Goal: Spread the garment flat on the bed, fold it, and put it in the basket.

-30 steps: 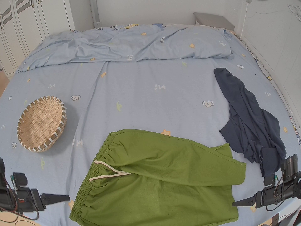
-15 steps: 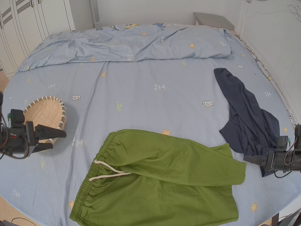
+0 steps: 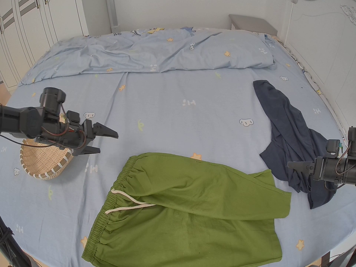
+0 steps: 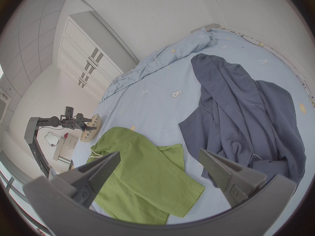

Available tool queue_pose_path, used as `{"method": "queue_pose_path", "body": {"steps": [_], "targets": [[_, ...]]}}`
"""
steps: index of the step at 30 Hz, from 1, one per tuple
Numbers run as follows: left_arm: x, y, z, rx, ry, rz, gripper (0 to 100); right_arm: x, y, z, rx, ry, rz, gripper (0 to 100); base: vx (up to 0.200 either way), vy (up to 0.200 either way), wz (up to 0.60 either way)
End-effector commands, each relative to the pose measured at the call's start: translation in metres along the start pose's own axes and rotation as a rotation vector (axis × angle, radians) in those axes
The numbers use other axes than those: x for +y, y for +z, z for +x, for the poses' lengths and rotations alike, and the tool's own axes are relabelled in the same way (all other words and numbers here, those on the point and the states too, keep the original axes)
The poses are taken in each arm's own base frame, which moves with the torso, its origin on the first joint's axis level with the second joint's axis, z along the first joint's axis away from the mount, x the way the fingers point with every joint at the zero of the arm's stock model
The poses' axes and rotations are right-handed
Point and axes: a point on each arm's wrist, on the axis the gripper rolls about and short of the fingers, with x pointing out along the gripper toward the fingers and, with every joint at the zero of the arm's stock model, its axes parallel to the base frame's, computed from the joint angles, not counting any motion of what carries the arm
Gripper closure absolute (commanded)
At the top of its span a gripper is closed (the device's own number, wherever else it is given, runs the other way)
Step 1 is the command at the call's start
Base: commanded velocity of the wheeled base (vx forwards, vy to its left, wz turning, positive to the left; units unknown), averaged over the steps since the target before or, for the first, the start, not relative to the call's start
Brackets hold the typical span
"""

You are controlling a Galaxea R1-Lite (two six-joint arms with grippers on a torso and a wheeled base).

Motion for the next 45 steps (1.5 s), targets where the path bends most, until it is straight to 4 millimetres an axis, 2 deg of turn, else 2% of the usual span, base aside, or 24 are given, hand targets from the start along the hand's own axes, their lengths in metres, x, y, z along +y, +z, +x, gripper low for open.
{"method": "queue_pose_path", "body": {"steps": [1,6,13,17,20,21,32,36,40,45], "targets": [[0.01,-0.001,0.048,0.087,-0.005,-0.015,0,0.006,0.003,0.001,-0.011,0.001,-0.022,0,0.0,0.0,0.0],[0.003,-0.012,0.061,0.134,-0.015,-0.007,0,0.018,-0.001,0.005,0.002,-0.017,-0.051,0,0.0,0.0,0.0],[0.0,-0.017,0.068,0.156,-0.017,-0.001,0,0.017,-0.002,0.005,0.003,-0.017,-0.049,0,0.0,0.0,0.0],[0.001,-0.025,0.082,0.193,-0.009,0.002,0,0.017,-0.002,0.005,0.001,-0.021,-0.047,0,0.0,0.0,0.0],[0.001,-0.027,0.084,0.204,-0.01,0.0,0,0.015,-0.002,0.005,0.001,-0.025,-0.043,0,0.0,0.0,0.0],[0.001,-0.027,0.084,0.204,-0.01,0.0,100,0.015,-0.002,0.004,0.0,-0.026,-0.042,0,0.0,0.0,0.0],[0.003,-0.027,0.087,0.207,-0.007,-0.001,100,0.015,-0.001,0.004,-0.003,-0.027,-0.043,0,0.0,0.0,0.0],[0.003,-0.023,0.08,0.188,-0.008,0.001,100,0.014,-0.002,0.004,0.004,-0.031,-0.036,0,0.0,0.0,0.0],[-0.003,-0.017,0.061,0.145,-0.021,0.011,100,0.006,-0.006,0.001,0.01,-0.066,-0.002,0,0.0,0.0,0.0],[-0.005,-0.02,0.062,0.154,-0.024,0.015,100,-0.003,-0.018,-0.001,0.056,-0.097,0.048,0,0.0,0.0,0.0]]}}
